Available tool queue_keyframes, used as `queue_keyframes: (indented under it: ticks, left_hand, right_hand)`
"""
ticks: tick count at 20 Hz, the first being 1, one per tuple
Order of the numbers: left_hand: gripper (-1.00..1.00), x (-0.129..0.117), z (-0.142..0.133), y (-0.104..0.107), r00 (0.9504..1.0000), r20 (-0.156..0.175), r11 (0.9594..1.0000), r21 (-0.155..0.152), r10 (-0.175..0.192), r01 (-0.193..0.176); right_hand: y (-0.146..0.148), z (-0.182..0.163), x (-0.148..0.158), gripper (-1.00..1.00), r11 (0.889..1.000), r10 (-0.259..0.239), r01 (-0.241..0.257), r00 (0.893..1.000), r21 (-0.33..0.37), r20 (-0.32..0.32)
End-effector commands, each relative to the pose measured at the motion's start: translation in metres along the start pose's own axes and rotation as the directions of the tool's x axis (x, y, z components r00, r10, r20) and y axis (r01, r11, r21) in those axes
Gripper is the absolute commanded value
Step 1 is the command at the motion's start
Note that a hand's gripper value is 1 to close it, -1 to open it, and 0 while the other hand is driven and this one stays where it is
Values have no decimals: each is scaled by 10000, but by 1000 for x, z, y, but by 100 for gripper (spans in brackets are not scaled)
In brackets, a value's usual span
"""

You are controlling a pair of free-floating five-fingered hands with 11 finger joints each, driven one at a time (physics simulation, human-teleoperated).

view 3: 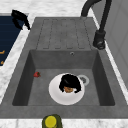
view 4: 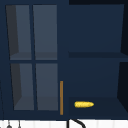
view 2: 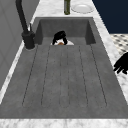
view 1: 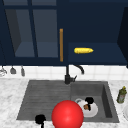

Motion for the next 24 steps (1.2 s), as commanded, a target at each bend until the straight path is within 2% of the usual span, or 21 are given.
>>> queue_keyframes:
  ticks: [1,9,12,18,24]
  left_hand:
    - [0,0,0,0,10000,0,10000,0,0,0]
    - [0,0,0,0,10000,0,10000,0,0,0]
    - [0,0,0,0,10000,0,10000,0,0,0]
    - [0,0,0,0,10000,0,10000,0,0,0]
    - [0,0,0,0,10000,0,10000,0,0,0]
  right_hand:
    - [-17,7,-5,-100,9991,-64,55,9998,-416,-202]
    - [-52,34,-28,-100,9960,75,-76,10000,-887,-13]
    - [-61,56,-42,-100,9877,129,-114,9999,-1559,89]
    - [-57,106,-49,-100,9753,59,-33,9999,-2210,109]
    - [-48,154,-58,-100,9666,150,-127,9999,-2561,72]
